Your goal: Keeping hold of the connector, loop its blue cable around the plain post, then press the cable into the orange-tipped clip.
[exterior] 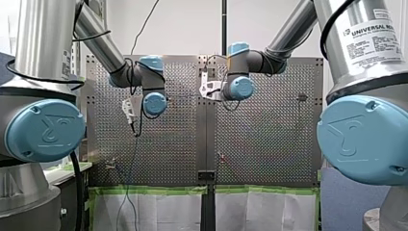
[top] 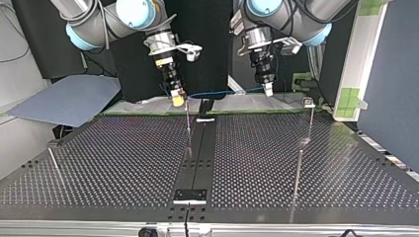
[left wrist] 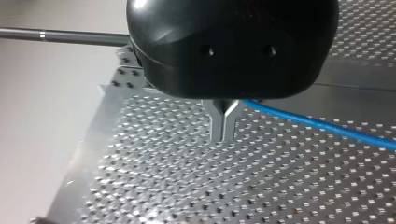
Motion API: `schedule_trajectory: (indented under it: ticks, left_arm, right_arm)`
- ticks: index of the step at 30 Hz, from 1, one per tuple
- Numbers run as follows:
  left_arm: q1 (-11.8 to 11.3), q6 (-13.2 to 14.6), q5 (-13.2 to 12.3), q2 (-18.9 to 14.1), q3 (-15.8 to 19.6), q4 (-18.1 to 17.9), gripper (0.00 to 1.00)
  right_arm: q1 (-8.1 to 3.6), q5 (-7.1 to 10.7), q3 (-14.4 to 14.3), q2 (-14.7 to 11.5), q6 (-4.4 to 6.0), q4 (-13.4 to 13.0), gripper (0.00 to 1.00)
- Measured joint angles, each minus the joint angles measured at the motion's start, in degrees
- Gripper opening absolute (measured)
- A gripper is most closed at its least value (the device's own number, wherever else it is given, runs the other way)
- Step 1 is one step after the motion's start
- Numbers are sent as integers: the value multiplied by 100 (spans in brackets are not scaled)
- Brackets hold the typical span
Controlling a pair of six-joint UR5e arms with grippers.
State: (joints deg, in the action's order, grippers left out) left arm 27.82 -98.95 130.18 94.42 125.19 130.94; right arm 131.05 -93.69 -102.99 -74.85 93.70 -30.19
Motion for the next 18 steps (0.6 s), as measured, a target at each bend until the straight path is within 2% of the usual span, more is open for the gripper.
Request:
schedule_trajectory:
  ticks: [8, 18]
  left_arm:
    - [-102, -42, 143, -439, -252, 441, 0]
    - [-227, -86, 158, -970, -747, 972, 0]
  right_arm:
    - [-103, 375, 222, -100, 83, 120, 0]
    - [-213, 702, 553, -84, 205, 301, 0]
